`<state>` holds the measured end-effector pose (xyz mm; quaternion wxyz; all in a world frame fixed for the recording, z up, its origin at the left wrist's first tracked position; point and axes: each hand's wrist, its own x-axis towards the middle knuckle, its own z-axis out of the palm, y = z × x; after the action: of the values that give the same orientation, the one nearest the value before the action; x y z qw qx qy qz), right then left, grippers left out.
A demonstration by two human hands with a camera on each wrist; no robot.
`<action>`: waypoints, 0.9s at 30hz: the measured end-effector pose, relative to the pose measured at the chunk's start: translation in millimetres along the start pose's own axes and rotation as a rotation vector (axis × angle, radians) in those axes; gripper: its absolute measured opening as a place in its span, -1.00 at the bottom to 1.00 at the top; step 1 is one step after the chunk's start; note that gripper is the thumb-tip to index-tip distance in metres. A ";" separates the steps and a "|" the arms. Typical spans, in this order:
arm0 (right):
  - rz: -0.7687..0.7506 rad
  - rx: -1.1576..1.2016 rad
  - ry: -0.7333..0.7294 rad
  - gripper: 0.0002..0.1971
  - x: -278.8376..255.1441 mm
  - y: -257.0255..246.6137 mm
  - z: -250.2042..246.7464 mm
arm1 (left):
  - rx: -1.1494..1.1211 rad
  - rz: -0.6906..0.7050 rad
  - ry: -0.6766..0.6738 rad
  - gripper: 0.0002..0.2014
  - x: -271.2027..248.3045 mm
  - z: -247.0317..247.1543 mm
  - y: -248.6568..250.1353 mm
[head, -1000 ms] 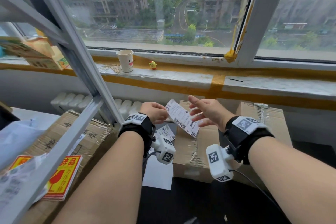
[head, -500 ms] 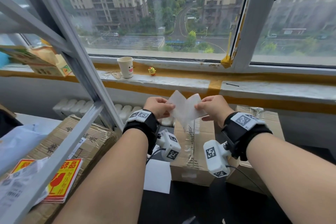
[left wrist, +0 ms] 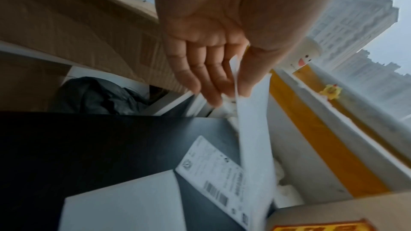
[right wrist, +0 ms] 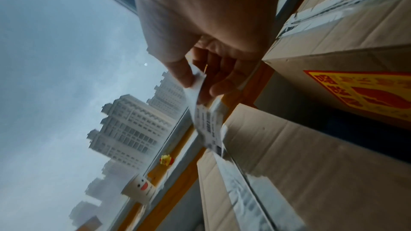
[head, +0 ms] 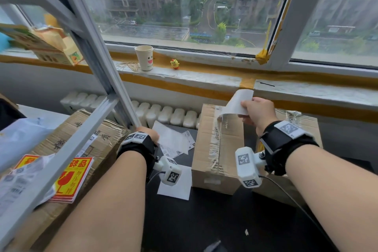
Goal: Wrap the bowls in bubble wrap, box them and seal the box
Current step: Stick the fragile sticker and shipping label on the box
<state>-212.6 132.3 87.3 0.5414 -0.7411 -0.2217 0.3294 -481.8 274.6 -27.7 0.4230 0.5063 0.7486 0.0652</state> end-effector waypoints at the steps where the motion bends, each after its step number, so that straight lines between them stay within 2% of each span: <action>1: -0.016 -0.005 -0.034 -0.92 -2.7 0.0 3.1 | 0.007 0.012 -0.015 -0.62 -0.9 4.4 -5.1; 3: -0.050 -0.031 -0.081 -0.98 -7.3 1.5 9.6 | 0.103 -0.016 -0.059 -0.59 5.0 16.8 -20.8; 5: -0.070 -0.050 -0.102 -0.94 -9.7 3.9 13.7 | 0.119 -0.051 -0.066 -0.51 37.8 33.7 -38.0; 8: -0.112 -0.076 -0.120 -0.89 -10.1 6.3 15.4 | 0.182 -0.020 -0.067 -0.48 -25.7 24.9 -18.8; 10: -0.150 -0.082 -0.115 -0.90 -10.5 4.1 14.3 | 0.243 0.016 0.005 -0.52 -53.0 15.9 -5.3; 13: -0.221 -0.085 -0.096 -0.94 -11.8 -4.4 9.8 | 0.154 0.187 0.049 -0.74 -70.0 2.7 27.1; 14: -0.244 -0.097 -0.100 -0.95 -11.8 -7.9 7.8 | 0.101 0.249 0.017 -0.82 -74.7 0.0 39.6; 15: -0.266 -0.112 -0.116 -0.94 -12.3 -11.6 5.7 | -0.020 0.286 -0.044 -0.81 -80.6 -1.3 52.5; 17: -0.307 -0.149 -0.174 -0.90 -14.2 -18.5 2.6 | -0.263 0.307 -0.178 -0.71 -95.0 -0.4 80.0; 19: -0.366 -0.230 -0.226 -0.87 -15.5 -23.3 0.9 | -0.357 0.312 -0.275 -0.62 -116.5 -0.8 103.2; 22: -0.471 -0.436 -0.272 -0.85 -19.5 -26.8 -1.5 | -0.302 0.322 -0.338 -0.49 -131.6 2.8 127.3; 25: -0.546 -0.546 -0.294 -0.87 -23.7 -28.1 -5.1 | -0.195 0.289 -0.379 -0.73 -134.5 10.0 135.8; 27: -0.561 -0.600 -0.307 -0.88 -26.2 -28.6 -8.4 | -0.154 0.267 -0.381 -0.79 -135.2 13.5 136.1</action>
<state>-223.6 117.8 122.6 0.3315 -0.7190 -0.5781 0.1974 -359.2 225.4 112.1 0.5815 0.5703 0.5746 0.0806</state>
